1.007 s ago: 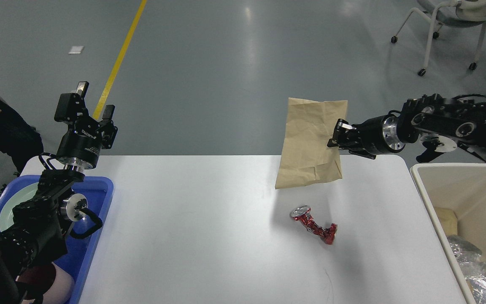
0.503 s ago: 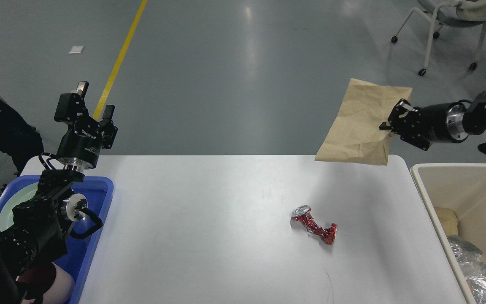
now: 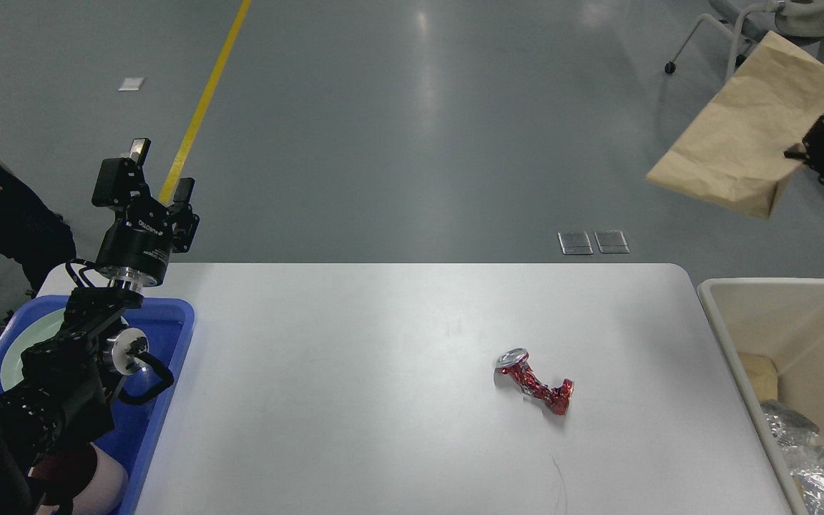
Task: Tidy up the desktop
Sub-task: 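Lift the brown paper bag and drop it into the white bin, then move the right gripper back and lower it onto the red can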
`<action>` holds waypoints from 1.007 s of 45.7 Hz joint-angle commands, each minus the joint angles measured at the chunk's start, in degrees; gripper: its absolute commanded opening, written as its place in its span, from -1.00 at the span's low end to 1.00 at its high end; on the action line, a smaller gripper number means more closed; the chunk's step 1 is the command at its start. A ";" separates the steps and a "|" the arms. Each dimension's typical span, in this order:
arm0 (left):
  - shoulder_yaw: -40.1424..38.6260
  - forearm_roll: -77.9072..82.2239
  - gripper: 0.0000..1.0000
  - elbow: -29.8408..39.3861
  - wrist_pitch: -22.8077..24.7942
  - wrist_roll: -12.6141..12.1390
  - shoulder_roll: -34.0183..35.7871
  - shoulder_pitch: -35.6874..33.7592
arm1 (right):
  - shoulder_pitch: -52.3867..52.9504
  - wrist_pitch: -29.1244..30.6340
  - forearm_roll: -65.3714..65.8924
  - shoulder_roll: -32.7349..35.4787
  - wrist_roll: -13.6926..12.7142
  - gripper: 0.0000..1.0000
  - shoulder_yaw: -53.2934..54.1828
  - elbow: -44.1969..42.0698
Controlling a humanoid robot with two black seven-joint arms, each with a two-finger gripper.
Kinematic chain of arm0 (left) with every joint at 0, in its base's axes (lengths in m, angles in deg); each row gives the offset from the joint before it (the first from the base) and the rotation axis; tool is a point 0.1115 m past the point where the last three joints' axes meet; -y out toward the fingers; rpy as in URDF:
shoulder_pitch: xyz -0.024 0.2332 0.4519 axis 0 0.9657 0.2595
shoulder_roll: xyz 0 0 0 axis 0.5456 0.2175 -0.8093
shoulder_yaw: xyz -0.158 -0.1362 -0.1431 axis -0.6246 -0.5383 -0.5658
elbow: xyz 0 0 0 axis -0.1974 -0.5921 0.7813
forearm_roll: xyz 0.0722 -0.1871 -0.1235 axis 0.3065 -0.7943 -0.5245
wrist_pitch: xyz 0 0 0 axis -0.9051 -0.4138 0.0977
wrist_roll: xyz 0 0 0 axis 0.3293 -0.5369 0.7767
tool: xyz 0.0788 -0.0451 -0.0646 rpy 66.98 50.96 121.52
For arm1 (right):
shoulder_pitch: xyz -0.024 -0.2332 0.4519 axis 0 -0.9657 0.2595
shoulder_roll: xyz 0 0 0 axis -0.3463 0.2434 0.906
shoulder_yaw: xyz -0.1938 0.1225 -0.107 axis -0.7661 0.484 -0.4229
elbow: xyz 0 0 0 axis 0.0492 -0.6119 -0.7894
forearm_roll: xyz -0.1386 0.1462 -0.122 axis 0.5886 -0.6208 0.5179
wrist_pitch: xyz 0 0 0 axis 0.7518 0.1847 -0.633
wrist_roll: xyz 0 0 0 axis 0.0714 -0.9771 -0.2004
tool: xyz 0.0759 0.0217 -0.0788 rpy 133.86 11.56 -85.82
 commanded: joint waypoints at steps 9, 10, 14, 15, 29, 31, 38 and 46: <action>-0.01 0.00 0.93 0.00 0.00 0.01 0.00 0.00 | -20.24 -17.46 -0.21 -0.04 0.01 -1.00 0.89 -7.32; -0.01 0.00 0.93 0.00 0.00 0.01 0.00 0.00 | -21.56 -18.34 -0.21 -0.04 0.01 -1.00 0.89 -7.32; -0.01 0.00 0.93 0.00 0.00 0.01 0.00 0.00 | -26.22 -20.45 -0.12 -0.39 0.01 -1.00 0.89 -7.41; -0.01 0.00 0.93 0.00 0.00 0.01 0.00 0.00 | -27.27 -20.80 -0.12 -0.48 0.01 -1.00 0.89 -7.50; -0.01 0.00 0.93 0.00 0.00 0.01 0.00 0.00 | -38.53 -31.78 -0.12 -4.69 0.01 1.00 0.63 -11.37; -0.01 0.00 0.93 0.00 0.00 0.01 0.00 0.00 | -39.58 -33.11 -0.12 -5.13 0.01 1.00 0.71 -11.37; -0.01 0.00 0.93 0.00 0.00 0.01 0.00 0.00 | -40.64 -33.73 -0.12 -5.93 0.01 1.00 0.71 -11.37; -0.01 0.00 0.93 0.00 0.00 0.01 0.00 0.00 | -38.37 -33.55 -0.21 -6.02 0.10 1.00 0.63 -10.84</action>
